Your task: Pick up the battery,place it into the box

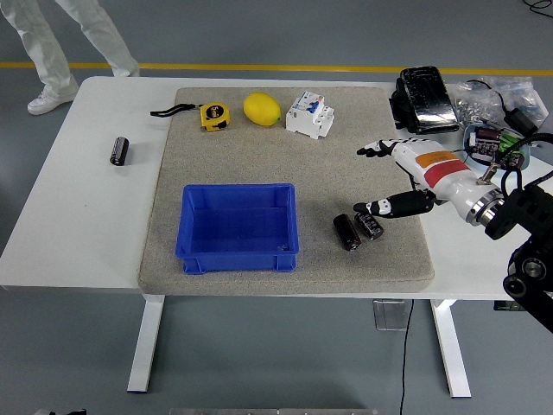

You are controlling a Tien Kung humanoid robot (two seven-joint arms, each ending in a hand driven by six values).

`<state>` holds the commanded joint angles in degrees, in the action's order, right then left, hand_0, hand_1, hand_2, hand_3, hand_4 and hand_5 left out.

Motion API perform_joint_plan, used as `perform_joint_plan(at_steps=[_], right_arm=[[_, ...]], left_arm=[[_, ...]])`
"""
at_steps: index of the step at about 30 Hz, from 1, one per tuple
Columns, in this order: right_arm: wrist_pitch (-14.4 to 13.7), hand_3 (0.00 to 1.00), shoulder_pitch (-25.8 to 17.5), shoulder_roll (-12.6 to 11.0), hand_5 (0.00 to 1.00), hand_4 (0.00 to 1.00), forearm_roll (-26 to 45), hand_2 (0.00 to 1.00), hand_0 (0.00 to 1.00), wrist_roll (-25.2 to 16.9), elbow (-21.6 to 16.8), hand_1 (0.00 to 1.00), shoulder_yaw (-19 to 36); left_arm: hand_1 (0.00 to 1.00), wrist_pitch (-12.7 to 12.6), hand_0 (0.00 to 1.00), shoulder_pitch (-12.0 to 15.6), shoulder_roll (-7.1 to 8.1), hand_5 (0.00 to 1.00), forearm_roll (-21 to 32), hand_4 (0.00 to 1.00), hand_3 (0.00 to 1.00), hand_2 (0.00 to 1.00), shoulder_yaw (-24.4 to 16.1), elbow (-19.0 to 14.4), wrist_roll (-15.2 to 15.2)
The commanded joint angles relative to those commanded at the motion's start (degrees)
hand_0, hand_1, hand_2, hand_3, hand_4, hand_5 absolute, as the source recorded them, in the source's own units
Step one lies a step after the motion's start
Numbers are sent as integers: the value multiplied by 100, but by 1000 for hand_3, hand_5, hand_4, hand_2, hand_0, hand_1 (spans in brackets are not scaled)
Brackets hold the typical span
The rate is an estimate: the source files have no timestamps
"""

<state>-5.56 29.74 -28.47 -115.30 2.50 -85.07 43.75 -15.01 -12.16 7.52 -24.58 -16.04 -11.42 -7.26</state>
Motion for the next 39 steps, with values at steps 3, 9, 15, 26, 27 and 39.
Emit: perform_joint_plan(at_steps=[3, 9, 15, 26, 27, 39], right_arm=[[-162, 827, 254, 13, 494, 998, -708, 782, 574, -53, 168, 698, -402], [-344, 815, 692, 75, 476, 998, -1470, 759, 238, -119, 477, 398, -1027], [-146, 812, 910, 161, 466, 998, -1470, 764, 140, -131, 679, 303, -1325], [483, 844, 1332, 190, 460, 998, -1470, 787, 122, -151, 695, 282, -1671], [503, 844, 1384, 184, 460, 998, -1470, 787, 122, -126, 680, 282, -1736], [654, 807, 1648, 185, 469, 998, -1470, 724, 2, 80, 787, 131, -2070]], left_arm=[[678, 7, 701, -14, 6, 478, -22, 605, 592, 737, -1, -7, -6], [678, 6, 702, -38, 23, 479, 10, 606, 592, 737, 19, -11, 0], [677, 3, 701, -46, 36, 479, 22, 606, 591, 735, 9, -10, -1], [677, 10, 702, -79, 60, 479, 12, 606, 591, 733, 13, -21, -11], [677, 10, 702, -83, 62, 479, 8, 606, 591, 733, 4, -20, -13], [676, 4, 701, -94, 68, 480, 42, 606, 592, 730, 21, -23, -6]])
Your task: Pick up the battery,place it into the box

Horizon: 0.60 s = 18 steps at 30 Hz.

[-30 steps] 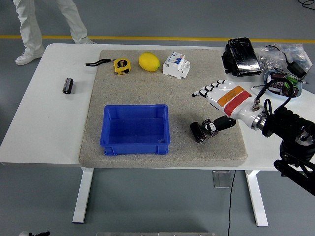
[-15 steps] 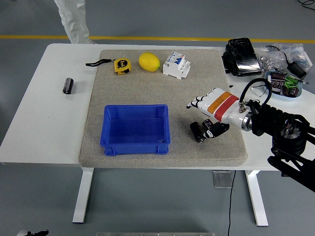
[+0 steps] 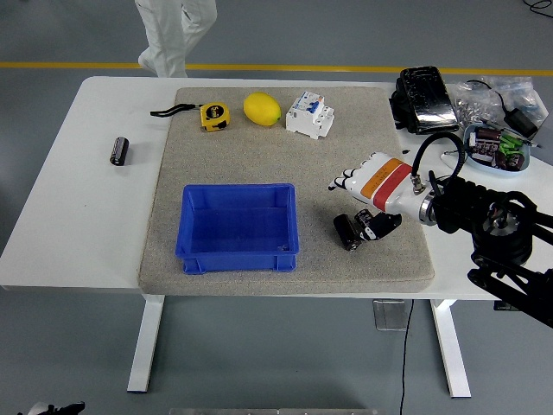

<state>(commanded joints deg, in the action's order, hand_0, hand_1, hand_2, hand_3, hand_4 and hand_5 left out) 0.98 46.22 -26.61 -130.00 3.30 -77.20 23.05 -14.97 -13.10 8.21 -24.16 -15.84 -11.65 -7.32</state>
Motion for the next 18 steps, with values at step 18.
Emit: perform_joint_plan(at_steps=[18], right_arm=[[-6, 815, 50, 90, 441, 998, 0, 718, 2, -107, 223, 107, -196]], left_arm=[[678, 16, 702, 24, -2, 480, -84, 606, 592, 732, -46, -8, -36]])
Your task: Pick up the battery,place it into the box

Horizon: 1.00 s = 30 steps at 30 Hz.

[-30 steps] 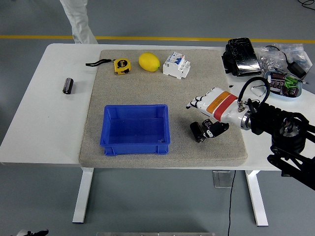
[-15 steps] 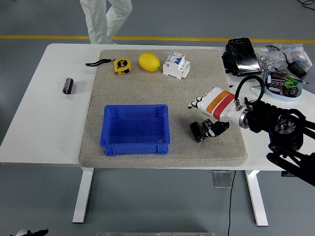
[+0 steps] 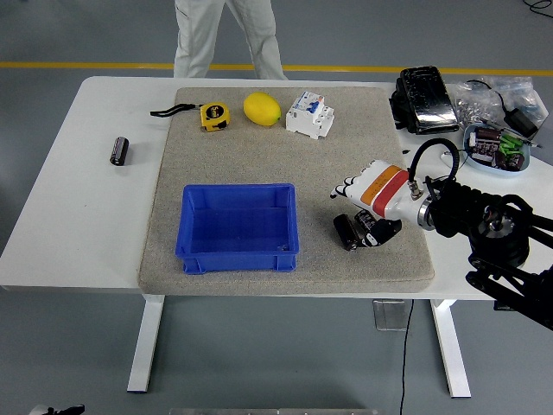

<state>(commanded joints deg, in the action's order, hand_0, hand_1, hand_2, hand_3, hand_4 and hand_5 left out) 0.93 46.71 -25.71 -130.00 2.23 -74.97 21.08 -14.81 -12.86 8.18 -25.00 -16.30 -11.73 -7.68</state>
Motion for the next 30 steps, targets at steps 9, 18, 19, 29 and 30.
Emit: perform_joint_plan(at_steps=[9, 18, 19, 29, 30], right_arm=[[122, 809, 72, 131, 406, 998, 0, 718, 2, -65, 101, 110, -218], [83, 813, 198, 342, 406, 998, 0, 719, 2, -54, 306, 113, -369], [86, 813, 212, 372, 406, 998, 0, 719, 2, -56, 348, 113, -384], [135, 800, 252, 510, 377, 998, 0, 708, 2, -84, 667, 113, -480], [134, 800, 253, 521, 377, 998, 0, 708, 2, -84, 695, 113, -485]], left_arm=[[679, 4, 701, -10, -6, 480, 20, 605, 592, 732, 16, -5, 8], [679, 15, 702, -22, -10, 480, -22, 606, 592, 732, -1, -17, -12], [679, 14, 702, -25, -7, 480, -2, 606, 592, 732, 14, -19, -6], [678, 13, 701, -35, -3, 477, -1, 606, 592, 731, 8, -23, -10], [678, 12, 701, -35, -3, 477, -3, 606, 592, 731, 5, -23, -10]])
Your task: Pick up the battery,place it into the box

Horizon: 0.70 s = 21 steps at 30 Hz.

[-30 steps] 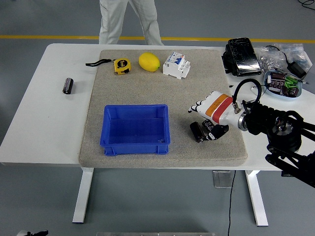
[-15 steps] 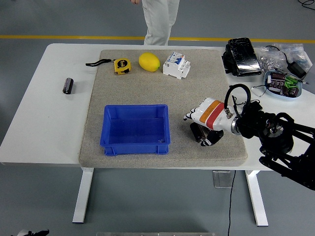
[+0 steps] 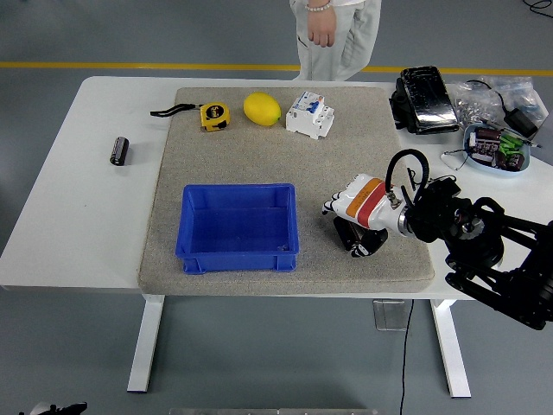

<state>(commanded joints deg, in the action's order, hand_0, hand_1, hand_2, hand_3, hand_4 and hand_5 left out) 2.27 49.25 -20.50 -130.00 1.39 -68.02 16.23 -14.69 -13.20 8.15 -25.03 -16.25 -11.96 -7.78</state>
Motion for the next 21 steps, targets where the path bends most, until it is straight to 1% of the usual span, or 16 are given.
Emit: perform_joint_plan(at_steps=[3, 4, 9, 10, 21], right_arm=[[-3, 800, 2, 22, 377, 998, 0, 708, 2, 8, 51, 113, -7], [-12, 767, -1, 31, 371, 998, 0, 672, 2, 9, 68, 110, -6], [-110, 767, -31, 65, 371, 998, 0, 672, 2, 13, 126, 110, -1], [-116, 740, -34, 69, 370, 998, 0, 638, 2, 13, 135, 105, 0], [-148, 732, -52, 86, 368, 998, 0, 630, 2, 11, 205, 104, -15]], left_arm=[[678, -1, 701, 2, -1, 477, -4, 606, 592, 731, -1, -2, -1], [678, 1, 701, 2, 0, 476, -8, 607, 591, 733, -2, -4, -4], [678, 9, 701, 3, 6, 476, -23, 607, 591, 733, -7, -9, -13], [678, 9, 701, 4, 6, 476, -22, 607, 592, 734, -5, -10, -13], [678, 14, 701, 1, 11, 475, -16, 607, 593, 734, 8, -18, -12]])
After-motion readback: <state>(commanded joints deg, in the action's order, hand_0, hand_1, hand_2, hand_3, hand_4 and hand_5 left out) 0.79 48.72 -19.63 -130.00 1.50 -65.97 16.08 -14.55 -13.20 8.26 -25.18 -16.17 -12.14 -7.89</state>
